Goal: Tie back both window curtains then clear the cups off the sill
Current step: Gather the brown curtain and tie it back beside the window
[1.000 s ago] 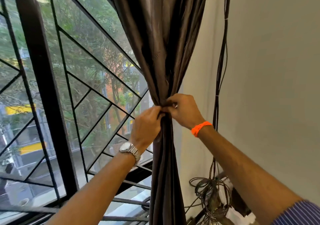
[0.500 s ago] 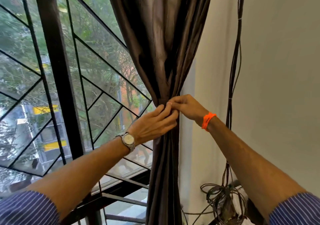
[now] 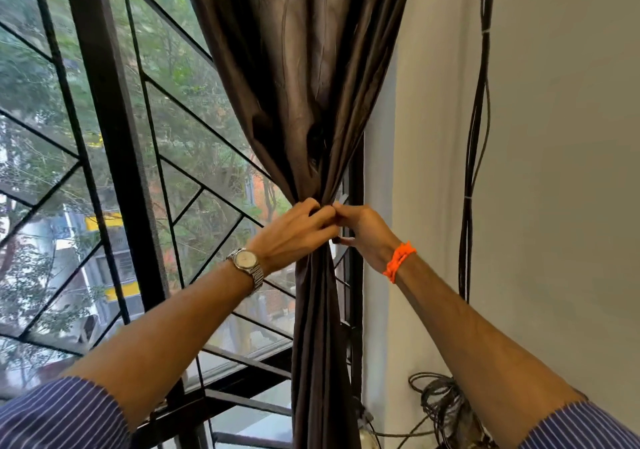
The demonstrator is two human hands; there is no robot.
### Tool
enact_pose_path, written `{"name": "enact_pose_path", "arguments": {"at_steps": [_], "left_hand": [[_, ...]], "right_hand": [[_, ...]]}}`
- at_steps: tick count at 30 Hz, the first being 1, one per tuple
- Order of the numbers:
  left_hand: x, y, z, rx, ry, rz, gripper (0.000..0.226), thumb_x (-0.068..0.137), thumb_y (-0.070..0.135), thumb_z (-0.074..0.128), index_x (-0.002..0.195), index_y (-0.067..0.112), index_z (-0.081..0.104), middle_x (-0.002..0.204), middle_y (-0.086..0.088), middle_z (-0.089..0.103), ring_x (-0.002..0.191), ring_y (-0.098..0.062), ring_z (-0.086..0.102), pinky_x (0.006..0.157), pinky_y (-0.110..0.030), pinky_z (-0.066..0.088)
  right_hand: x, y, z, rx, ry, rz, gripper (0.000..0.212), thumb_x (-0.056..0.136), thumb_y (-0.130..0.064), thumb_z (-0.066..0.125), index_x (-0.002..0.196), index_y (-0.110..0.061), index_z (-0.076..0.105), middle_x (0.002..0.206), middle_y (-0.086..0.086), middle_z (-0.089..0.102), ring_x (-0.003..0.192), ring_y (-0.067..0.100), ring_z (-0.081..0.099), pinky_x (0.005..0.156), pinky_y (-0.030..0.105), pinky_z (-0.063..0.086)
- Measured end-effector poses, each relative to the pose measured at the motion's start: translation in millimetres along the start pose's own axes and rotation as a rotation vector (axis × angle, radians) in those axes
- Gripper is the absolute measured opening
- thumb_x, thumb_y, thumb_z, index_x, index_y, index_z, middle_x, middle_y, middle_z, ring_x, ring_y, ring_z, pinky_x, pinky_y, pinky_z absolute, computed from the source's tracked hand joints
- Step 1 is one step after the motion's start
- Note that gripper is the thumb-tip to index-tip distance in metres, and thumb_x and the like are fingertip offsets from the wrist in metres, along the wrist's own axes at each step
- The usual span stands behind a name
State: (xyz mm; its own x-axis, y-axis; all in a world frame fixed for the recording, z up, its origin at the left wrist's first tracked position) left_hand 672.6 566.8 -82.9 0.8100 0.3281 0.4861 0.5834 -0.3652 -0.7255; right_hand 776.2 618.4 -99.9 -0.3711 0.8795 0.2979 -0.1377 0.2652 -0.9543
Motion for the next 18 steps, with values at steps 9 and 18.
{"name": "enact_pose_path", "arguments": {"at_steps": [9,18], "left_hand": [[6,-17,-6,-0.439,0.187,-0.372,0.021,0.079,-0.003,0.064,0.091,0.012,0.057,0.094,-0.007,0.059,0.076,-0.021,0.054,0.061,-0.031,0.046],[-18,-35,8,-0.697,0.214,-0.953,0.028,0.069,0.014,0.082,0.067,0.015,0.054,0.061,0.005,0.054,0.055,-0.008,0.049,0.050,-0.013,0.033]], "right_hand": [[2,7,14,0.230,-0.096,-0.099,0.042,0.066,0.003,0.049,0.106,-0.005,0.061,0.088,0.011,0.055,0.091,0.019,0.054,0.089,0.039,0.047],[4,7,-3,-0.324,0.214,-0.395,0.031,0.066,0.003,0.084,0.093,-0.009,0.077,0.092,0.007,0.075,0.090,0.021,0.071,0.090,0.038,0.057]]}}
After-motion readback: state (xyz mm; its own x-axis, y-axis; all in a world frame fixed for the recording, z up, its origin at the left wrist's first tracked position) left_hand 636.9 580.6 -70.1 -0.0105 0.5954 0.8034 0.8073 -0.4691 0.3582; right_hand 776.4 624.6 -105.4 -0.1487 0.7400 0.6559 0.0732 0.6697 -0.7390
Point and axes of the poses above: each hand's wrist, its own x-axis towards the middle knuckle, its own z-axis out of the palm, y = z × x, the point moved 6 cm from there along x, towards the middle knuckle
